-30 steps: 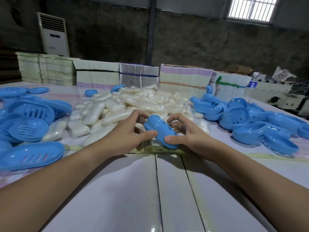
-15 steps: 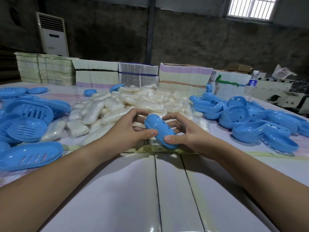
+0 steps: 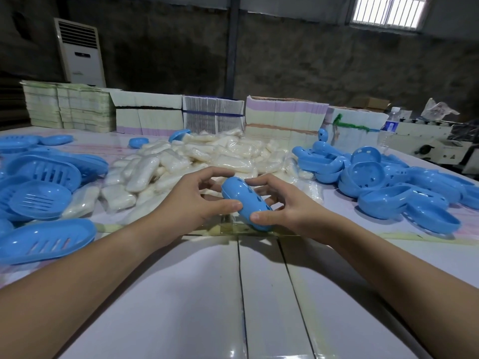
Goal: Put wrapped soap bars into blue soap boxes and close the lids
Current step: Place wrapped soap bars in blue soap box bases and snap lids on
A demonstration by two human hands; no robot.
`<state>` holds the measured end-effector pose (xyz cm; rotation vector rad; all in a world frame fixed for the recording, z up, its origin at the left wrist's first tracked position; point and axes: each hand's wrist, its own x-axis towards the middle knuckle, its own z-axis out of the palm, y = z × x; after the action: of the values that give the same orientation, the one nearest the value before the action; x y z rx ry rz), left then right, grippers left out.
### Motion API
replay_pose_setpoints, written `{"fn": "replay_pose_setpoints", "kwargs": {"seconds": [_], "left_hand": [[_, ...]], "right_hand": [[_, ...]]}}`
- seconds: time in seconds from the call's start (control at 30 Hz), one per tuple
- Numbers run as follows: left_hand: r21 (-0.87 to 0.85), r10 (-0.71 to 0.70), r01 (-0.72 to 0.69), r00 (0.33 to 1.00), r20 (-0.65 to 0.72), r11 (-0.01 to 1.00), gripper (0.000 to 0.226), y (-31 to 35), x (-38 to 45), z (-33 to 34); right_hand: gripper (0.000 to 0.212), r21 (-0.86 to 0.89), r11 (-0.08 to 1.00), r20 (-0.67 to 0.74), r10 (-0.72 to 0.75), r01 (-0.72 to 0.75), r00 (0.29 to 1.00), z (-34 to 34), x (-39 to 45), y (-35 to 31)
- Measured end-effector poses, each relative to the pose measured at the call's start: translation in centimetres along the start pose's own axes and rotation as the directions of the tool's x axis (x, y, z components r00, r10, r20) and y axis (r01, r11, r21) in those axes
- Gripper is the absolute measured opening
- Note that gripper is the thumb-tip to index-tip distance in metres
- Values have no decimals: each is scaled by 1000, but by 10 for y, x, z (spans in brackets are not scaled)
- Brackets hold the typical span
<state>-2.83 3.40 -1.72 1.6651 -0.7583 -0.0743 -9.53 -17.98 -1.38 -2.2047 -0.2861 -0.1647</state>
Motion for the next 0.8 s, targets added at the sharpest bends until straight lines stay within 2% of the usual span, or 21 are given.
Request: {"fn": "replay_pose_setpoints", "kwargs": {"seconds": [0.27, 0.4, 0.5, 0.67, 0.8], "left_hand": [[32, 45, -48, 995, 84, 998, 55, -7, 5, -2], [87, 29, -45, 985, 169, 995, 56, -13, 5, -1], [126, 0, -21, 986, 169, 992, 53, -19, 5, -5], [176, 28, -74, 968, 250, 982, 51, -21, 7, -3], [222, 72, -140, 954, 291, 965, 47, -29, 9, -3]], "right_hand": [[72, -76, 997, -40, -2, -1, 999, 4, 0, -1], [72, -174, 984, -127, 1, -24, 992, -1, -3, -3], [69, -181, 981, -218, 31, -72, 975, -12, -6, -9], [57, -90, 978, -371, 142, -188, 918, -51, -40, -15], [54, -75, 944, -522, 237, -320, 820, -90, -92, -4]]}}
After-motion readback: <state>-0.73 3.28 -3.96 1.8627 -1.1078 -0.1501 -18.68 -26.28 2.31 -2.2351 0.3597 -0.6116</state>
